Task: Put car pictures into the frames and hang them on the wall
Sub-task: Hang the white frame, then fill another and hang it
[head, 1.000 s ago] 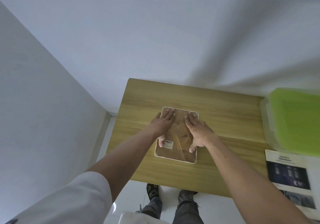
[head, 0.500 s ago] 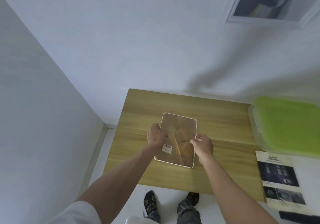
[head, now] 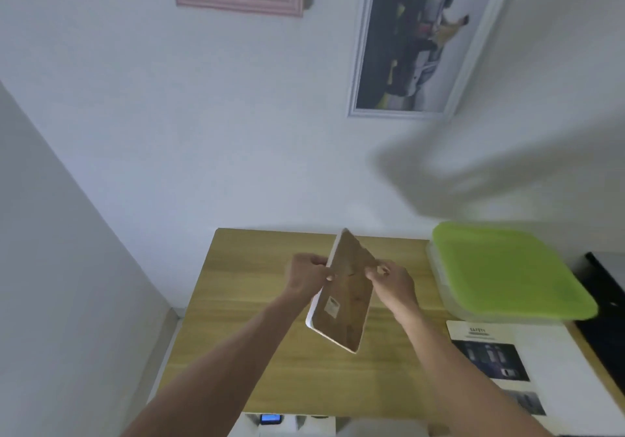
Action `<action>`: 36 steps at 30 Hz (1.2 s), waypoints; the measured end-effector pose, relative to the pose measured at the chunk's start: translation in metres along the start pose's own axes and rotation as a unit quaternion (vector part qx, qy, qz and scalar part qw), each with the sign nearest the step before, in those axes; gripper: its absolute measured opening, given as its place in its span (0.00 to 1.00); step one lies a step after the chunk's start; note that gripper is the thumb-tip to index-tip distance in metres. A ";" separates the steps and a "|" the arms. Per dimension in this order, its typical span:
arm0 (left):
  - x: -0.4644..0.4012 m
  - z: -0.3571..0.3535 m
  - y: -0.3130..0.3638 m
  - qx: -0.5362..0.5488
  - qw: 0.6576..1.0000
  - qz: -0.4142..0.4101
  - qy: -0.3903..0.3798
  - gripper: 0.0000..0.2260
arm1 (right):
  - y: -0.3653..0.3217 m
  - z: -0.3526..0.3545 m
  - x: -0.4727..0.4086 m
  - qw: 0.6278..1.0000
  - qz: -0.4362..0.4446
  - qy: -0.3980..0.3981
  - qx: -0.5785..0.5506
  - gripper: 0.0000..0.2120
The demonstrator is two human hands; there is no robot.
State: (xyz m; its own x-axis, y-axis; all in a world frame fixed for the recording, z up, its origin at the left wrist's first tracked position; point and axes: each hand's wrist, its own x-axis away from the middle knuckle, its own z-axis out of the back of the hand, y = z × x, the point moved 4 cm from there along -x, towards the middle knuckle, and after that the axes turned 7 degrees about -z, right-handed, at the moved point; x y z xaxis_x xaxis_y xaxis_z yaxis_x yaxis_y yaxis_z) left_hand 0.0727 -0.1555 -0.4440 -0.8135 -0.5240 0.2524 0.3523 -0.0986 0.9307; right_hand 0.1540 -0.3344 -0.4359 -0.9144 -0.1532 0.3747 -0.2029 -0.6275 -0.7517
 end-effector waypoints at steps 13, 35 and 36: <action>0.091 -0.158 0.123 -0.100 0.958 -0.265 0.038 0.14 | -0.038 0.173 0.002 0.985 0.128 -0.011 -0.115 0.07; 0.022 -0.155 0.351 -0.048 0.933 -0.346 0.088 0.19 | -0.127 0.410 -0.017 0.945 0.308 0.060 -0.091 0.11; 0.020 -0.154 0.367 -0.049 0.926 -0.362 0.093 0.20 | -0.137 0.417 -0.017 0.944 0.317 0.052 -0.072 0.14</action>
State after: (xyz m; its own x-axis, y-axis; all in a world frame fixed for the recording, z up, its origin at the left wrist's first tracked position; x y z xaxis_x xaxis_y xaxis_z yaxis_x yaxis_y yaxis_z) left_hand 0.2571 -0.3328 -0.1385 -0.7628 -0.4265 -0.4860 -0.2055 -0.5527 0.8076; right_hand 0.3436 -0.5643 -0.1125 -0.8961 -0.3827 -0.2251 0.3583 -0.3240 -0.8756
